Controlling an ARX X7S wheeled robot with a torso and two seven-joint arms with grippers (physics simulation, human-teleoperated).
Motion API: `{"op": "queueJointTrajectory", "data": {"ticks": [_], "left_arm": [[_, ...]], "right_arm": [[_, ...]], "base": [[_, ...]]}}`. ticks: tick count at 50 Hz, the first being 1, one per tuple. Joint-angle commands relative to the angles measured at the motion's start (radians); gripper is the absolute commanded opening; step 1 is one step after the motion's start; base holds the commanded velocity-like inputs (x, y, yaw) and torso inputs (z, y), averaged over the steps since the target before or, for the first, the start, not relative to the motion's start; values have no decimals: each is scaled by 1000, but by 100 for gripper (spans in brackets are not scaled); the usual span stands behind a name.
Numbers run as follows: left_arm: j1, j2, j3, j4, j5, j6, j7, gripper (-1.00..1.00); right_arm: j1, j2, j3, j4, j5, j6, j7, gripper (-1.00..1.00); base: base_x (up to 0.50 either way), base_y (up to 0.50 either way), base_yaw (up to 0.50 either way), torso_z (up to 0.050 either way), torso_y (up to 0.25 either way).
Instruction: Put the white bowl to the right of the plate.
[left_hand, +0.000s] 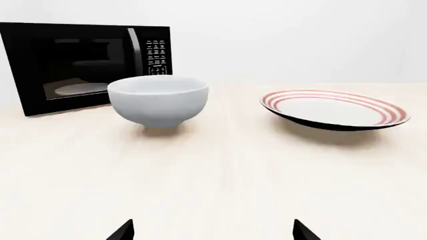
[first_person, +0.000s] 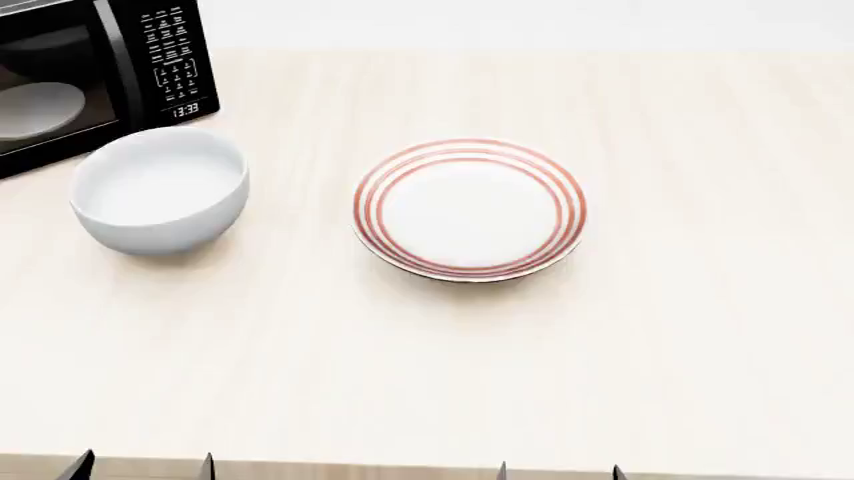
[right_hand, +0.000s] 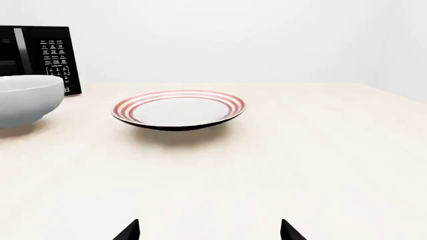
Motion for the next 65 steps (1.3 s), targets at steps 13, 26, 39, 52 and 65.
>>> {"op": "queueJointTrajectory", "data": {"ticks": [13,26,39,52,65], "left_arm": [[-14,-73,47,421,-4,-381,-58,100],[-202,-96,12,738,-123,-813,-18,100],[-218,-107,25,799,-134,-863,-49,100],[-237,-120,40,835,-134,-882,-78,100],[-231,-130,37,842,-153,-880,-84,100]], "right_arm": [[4,117,-49,-330,50,306,126,100],[144,163,116,-802,247,813,114,100],[194,178,186,-841,311,906,121,100],[223,189,181,-869,335,953,133,100],[229,192,169,-874,348,968,144,100]], "base": [[0,0,0,0,0],[62,7,0,0,0],[499,206,0,0,0],[500,185,0,0,0],[500,4,0,0,1]]}}
